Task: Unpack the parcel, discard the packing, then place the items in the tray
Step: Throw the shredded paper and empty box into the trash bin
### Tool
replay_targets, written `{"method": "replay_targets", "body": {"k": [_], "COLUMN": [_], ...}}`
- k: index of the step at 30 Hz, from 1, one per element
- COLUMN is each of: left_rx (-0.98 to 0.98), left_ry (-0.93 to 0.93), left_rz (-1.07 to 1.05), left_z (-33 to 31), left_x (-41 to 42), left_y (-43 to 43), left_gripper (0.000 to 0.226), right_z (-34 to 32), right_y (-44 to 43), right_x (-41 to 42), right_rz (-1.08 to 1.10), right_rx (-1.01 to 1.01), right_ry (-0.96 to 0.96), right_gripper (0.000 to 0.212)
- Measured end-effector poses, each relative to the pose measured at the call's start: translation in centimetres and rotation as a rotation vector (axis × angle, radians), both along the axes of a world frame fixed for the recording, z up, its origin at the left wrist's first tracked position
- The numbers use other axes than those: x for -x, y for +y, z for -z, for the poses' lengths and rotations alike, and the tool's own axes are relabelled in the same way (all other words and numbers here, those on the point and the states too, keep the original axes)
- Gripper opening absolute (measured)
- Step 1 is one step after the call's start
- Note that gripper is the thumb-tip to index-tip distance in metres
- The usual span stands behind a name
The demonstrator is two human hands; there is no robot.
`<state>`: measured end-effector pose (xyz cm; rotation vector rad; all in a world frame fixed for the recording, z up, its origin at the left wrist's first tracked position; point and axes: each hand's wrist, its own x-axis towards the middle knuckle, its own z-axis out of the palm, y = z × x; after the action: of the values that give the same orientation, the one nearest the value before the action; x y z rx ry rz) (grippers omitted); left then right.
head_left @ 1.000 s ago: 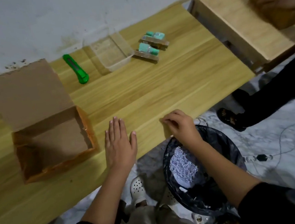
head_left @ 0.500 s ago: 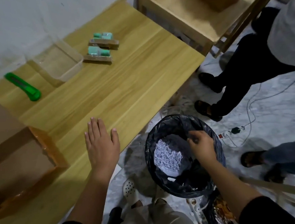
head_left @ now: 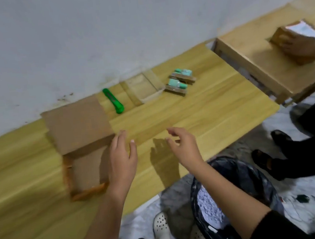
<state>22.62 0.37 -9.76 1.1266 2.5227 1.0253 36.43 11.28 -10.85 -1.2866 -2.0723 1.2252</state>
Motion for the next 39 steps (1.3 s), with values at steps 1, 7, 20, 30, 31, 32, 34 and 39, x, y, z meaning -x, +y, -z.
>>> {"method": "replay_targets", "body": {"k": [1,7,20,30,31,32,34,39], "left_rx": [-0.085,-0.246,-0.122,0.115,0.16,0.214,0.313,0.511], "left_ry": [0.0,-0.229,-0.529,-0.693,-0.7,-0.703,-0.716,-0.703], "left_rz": [-0.048,-0.517,-0.207,0.5,0.566,0.623,0.704,0.745], "left_z": [-0.4,2.3,-0.3,-0.9,-0.5,0.1,1.8,6.7], "left_x": [1.1,7.2,1.3,-18.6,-20.8,-22.9,-26.0,-30.3], "left_y": [-1.3,-9.6,-3.3,12.2,12.7,12.9,12.7,10.5], "left_gripper": [0.037,0.052,0.047,0.047,0.047,0.048,0.05,0.051], "right_z": [0.0,1.0,-0.5,-3.1,-2.9,-2.4,-1.2,2.8], "right_y": [-0.8,-5.3,-0.8,1.5,0.9,0.0,-1.9,-5.9], "right_x": [2.0,9.5,1.1,-24.7,-26.9,-29.0,-32.0,-35.9], "right_rz": [-0.067,-0.342,-0.132,0.729,0.793,0.846,0.916,1.003], "right_rx": [0.024,0.247,0.219,0.137,0.133,0.147,0.18,0.326], "right_ry": [0.015,-0.037,-0.026,0.022,0.021,0.015,-0.001,-0.066], "right_gripper": [0.034,0.06,0.055,0.042,0.041,0.041,0.04,0.039]}}
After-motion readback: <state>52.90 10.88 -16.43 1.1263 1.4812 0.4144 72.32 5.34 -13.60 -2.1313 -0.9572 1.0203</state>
